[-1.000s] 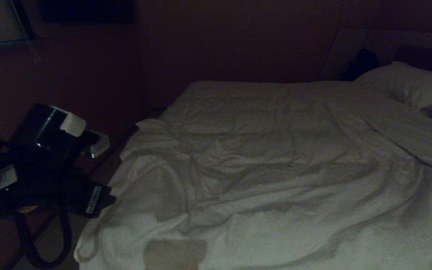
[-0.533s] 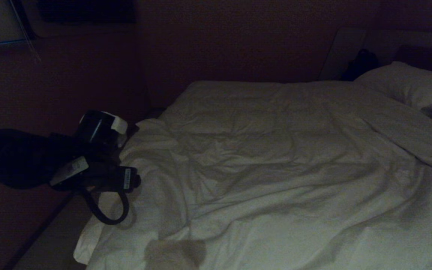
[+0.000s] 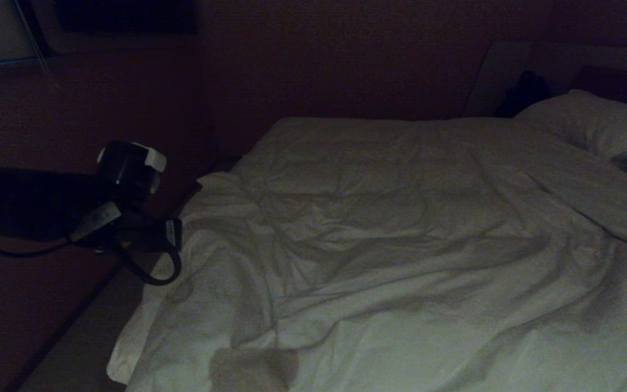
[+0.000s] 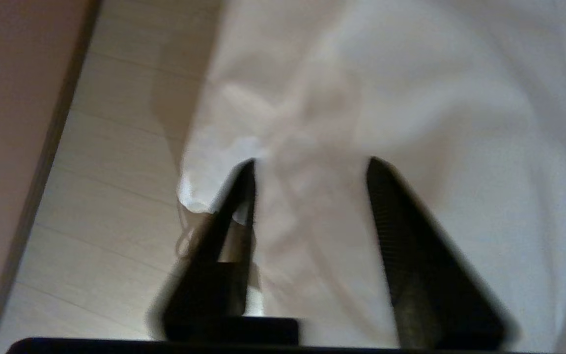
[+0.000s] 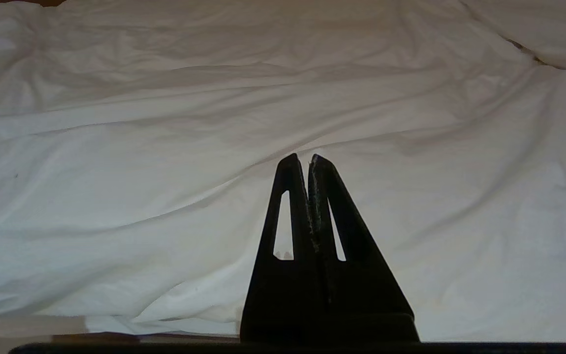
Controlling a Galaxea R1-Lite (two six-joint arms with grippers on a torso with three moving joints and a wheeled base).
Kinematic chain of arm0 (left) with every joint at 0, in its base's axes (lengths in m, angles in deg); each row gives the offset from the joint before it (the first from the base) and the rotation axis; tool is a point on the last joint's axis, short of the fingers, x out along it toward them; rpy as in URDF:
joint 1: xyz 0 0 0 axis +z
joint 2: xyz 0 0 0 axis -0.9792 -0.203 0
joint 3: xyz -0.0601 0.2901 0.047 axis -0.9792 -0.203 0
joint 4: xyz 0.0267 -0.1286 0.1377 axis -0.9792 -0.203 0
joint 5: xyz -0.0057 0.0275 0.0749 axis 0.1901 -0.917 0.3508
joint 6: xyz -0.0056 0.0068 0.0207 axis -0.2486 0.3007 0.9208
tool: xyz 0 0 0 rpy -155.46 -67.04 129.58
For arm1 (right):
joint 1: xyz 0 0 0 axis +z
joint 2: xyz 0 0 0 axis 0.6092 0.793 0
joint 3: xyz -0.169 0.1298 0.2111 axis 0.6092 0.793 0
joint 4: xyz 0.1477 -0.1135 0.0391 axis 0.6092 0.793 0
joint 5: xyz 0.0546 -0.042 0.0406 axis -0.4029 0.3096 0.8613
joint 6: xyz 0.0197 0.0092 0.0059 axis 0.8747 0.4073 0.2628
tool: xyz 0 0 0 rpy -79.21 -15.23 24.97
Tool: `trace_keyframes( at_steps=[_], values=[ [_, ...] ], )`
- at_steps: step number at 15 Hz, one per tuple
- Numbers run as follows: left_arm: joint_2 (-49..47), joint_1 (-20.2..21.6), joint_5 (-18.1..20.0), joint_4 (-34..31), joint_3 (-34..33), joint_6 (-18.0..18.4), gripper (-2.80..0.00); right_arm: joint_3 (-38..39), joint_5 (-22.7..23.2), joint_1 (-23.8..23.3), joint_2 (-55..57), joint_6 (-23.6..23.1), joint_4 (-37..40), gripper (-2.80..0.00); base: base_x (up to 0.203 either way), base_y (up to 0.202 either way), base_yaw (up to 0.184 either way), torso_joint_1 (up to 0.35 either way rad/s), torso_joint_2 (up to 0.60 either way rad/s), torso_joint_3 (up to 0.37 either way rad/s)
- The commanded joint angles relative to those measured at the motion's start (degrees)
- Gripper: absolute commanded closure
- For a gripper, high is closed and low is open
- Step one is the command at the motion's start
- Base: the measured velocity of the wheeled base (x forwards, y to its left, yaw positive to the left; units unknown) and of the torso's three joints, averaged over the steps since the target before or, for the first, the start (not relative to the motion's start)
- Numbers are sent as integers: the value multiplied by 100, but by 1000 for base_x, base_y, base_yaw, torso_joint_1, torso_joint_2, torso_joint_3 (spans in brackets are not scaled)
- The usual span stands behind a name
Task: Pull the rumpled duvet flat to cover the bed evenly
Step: Flatten the corners of the folded blanket
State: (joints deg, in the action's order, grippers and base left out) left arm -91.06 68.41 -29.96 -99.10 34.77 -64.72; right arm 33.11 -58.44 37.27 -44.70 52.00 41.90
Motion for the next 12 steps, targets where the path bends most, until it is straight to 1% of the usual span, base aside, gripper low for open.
trace_keyframes(
  at_steps=[1,4,5,6,8,9,11,12],
  values=[
    [28,404,-14,-19,218,3,0,1,2,0,6,-2,-2,0,0,0,0,0,0,0],
    [33,909,4,-28,406,181,0,1,2,0,6,-2,-2,0,0,0,0,0,0,0],
    [37,1091,91,-19,426,298,0,1,2,0,6,-2,7,0,0,0,0,0,0,0],
    [53,1248,286,-7,431,405,0,1,2,0,6,-2,-2,0,0,0,0,0,0,0],
    [160,1585,863,9,417,707,0,1,2,0,6,-2,-2,0,0,0,0,0,0,0],
    [221,1817,1212,11,404,869,0,1,2,0,6,-2,-2,0,0,0,0,0,0,0],
    [311,2411,2120,6,347,1463,0,1,2,0,6,-2,-2,0,0,0,0,0,0,0],
    [327,2621,2426,1,296,1780,0,1,2,0,6,-2,-2,0,0,0,0,0,0,0]
  ],
)
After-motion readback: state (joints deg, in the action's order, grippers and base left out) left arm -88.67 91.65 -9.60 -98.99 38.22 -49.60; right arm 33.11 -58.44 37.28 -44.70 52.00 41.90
